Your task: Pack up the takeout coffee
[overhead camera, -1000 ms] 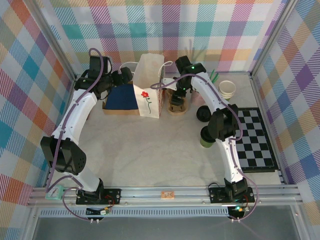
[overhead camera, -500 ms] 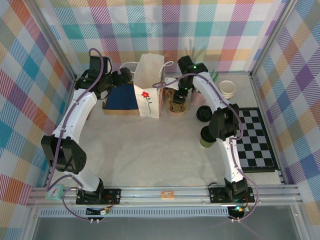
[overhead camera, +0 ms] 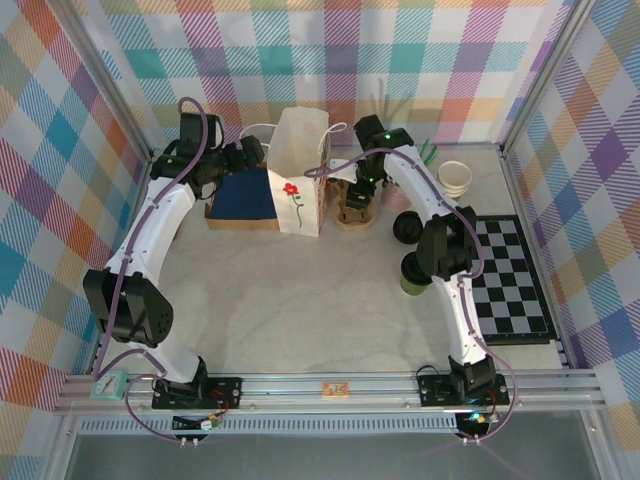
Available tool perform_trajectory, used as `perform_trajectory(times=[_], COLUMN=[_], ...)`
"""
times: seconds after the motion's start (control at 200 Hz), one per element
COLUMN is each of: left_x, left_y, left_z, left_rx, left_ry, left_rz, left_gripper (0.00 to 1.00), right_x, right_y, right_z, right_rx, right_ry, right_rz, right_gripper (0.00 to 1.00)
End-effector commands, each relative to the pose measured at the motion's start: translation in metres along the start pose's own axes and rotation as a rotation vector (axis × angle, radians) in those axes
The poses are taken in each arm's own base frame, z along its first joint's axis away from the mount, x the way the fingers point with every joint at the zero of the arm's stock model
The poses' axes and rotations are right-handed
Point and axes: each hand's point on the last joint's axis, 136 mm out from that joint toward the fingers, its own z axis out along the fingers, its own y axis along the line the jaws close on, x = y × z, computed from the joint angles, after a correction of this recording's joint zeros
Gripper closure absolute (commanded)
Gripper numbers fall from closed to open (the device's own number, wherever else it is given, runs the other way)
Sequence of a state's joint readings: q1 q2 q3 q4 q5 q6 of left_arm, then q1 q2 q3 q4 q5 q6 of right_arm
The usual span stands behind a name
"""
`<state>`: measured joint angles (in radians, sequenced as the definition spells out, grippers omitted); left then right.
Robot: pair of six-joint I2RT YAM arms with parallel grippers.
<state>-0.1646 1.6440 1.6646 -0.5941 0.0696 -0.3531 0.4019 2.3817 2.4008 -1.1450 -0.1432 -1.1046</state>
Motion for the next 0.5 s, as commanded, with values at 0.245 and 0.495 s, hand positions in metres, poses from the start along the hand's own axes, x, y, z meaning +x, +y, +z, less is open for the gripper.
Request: perform_trajectory(times=[0.245, 0.495], left_x=[-0.0051, -0.0073], left_y=[0.0053, 0.0033], left_z=[0.0018, 0.0002], left_rx=[0.001, 0.007], left_ry=[-0.014, -0.019], left_rz=[-0.026, -0.027], left_gripper=[0.00, 0.00], right_x=[-0.0010, -0.0032], right_y=[0.0112, 0.0106], right_z=[0.0046, 0.0010], right_rx=[-0.049, -0.032], right_ry=[-0.017, -0.021], right_rz=[0.007, 0.003], right_gripper=[0.62, 0.64])
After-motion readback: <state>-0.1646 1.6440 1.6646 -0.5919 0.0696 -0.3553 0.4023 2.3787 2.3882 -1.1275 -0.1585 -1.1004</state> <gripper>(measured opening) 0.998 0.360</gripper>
